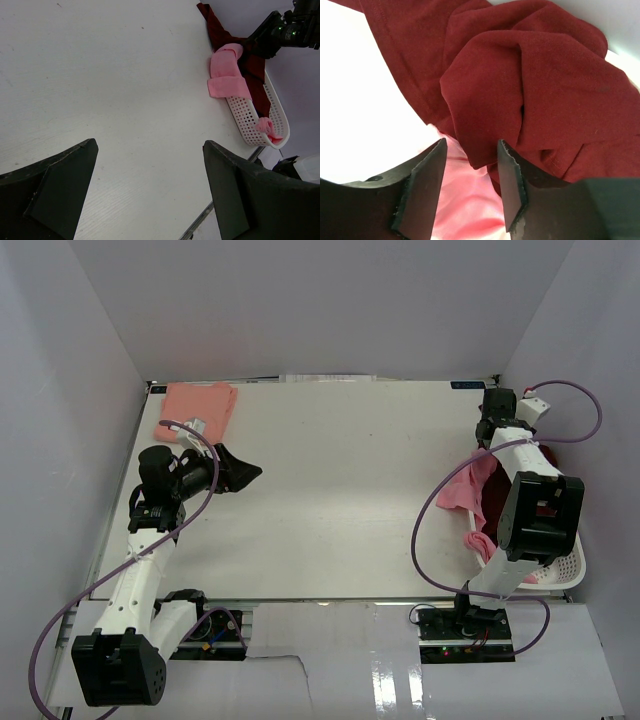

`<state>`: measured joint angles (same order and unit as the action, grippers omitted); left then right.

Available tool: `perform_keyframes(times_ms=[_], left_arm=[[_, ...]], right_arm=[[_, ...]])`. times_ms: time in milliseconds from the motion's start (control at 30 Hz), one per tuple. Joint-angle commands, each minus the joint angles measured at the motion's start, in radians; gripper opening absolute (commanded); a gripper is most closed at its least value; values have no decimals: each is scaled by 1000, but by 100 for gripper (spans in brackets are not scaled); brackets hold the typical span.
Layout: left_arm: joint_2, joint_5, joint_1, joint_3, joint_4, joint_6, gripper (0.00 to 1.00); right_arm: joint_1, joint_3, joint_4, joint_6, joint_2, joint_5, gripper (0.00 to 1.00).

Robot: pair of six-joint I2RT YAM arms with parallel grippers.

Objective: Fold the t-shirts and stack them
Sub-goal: Grab crumpled tshirt from bin with the right arm

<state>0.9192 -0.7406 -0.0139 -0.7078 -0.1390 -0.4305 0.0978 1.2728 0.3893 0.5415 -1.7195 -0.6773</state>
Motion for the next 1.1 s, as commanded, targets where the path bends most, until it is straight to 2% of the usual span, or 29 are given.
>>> perform_keyframes(times_ms=[0,133,233,333,367,633,733,833,933,967,1067], left_arm=[[-5,-6,-3,-2,3,10,98],[-5,-8,-3,-2,3,10,98],[-6,-6,-3,-1,1,12,98],[-6,-6,-3,-2,1,12,98],[-5,-5,-3,-2,1,12,98],[-3,-3,-3,-2,1,13,98],[-2,-3,-3,-2,-1,13,98],[1,-3,-3,-2,-2,13,98],[3,-5,-3,-1,-4,12,98],[4,-5,-3,-2,-4,13,98],[10,-3,-3,-2,-4,13,98]], right_arm=[[6,28,-26,5,-3,-19,50],[8,31,-26,3,-17,-25,30],[8,27,-26,11,-14,-24,27],[10,28,-27,11,-17,-24,17],[11,31,-26,12,-18,-24,8],[19,102,48,8,32,-27,8],[19,229,182,5,46,-8,8],[19,313,207,-17,98,22,8],[16,290,134,-104,207,119,8],[14,283,85,-133,233,192,8],[11,328,72,-207,290,295,8]])
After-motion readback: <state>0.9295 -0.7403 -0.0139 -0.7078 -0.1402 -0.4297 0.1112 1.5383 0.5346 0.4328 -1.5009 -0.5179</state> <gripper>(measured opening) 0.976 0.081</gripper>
